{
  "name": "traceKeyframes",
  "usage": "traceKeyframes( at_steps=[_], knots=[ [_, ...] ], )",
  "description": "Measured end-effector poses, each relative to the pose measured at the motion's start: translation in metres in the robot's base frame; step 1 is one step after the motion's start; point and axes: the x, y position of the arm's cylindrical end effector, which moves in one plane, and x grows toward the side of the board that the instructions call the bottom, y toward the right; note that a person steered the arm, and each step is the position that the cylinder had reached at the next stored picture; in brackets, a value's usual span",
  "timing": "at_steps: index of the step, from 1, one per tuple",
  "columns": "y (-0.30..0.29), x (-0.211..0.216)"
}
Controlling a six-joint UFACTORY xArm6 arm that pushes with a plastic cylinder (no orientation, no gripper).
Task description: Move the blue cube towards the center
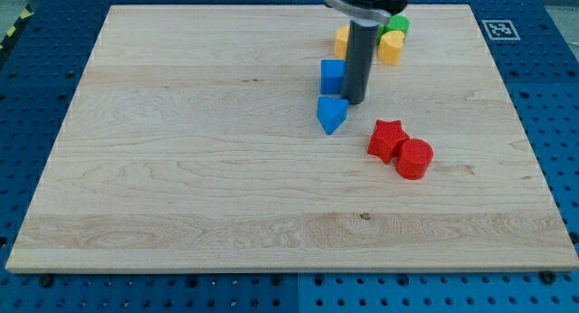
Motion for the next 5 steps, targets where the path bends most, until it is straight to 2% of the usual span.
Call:
traceKeyframes(
  at_steps=[1, 2, 5],
  knots=[
    [0.005, -0.025],
    [-0.012, -0.031],
    [-0.084, -0.031]
  ],
)
